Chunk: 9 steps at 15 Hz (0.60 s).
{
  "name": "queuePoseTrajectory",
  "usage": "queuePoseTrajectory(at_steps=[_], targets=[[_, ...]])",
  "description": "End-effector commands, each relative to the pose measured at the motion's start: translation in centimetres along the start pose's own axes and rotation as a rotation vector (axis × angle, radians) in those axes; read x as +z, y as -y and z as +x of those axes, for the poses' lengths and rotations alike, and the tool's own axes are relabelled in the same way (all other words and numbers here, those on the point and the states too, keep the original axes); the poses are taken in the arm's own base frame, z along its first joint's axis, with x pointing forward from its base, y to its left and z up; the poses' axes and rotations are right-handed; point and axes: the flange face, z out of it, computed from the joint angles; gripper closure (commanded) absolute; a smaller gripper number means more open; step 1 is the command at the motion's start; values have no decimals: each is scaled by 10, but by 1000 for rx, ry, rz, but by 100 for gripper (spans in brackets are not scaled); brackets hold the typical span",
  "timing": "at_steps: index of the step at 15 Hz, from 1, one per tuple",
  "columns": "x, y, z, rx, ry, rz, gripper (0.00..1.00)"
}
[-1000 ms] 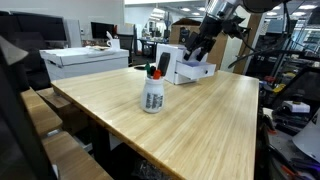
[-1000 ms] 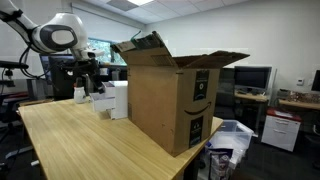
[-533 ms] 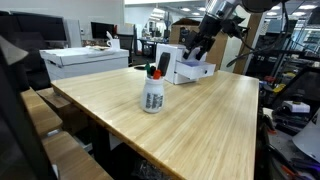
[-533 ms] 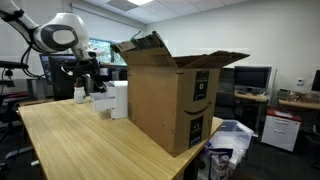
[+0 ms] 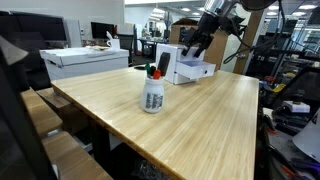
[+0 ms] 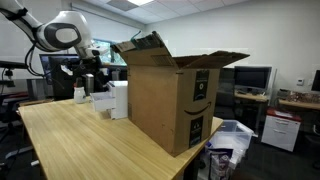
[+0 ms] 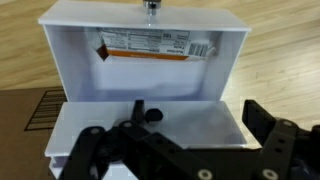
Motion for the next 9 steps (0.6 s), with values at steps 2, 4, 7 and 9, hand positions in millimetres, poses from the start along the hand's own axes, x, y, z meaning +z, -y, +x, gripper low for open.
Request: queuePoseTrajectory(at_steps=[2, 4, 7, 9], targets=[[9, 2, 5, -18, -5, 18, 0], [11, 2, 6, -14, -11, 22, 0], [12, 1, 9, -10, -13, 29, 0], [14, 1, 12, -6, -9, 25, 0]])
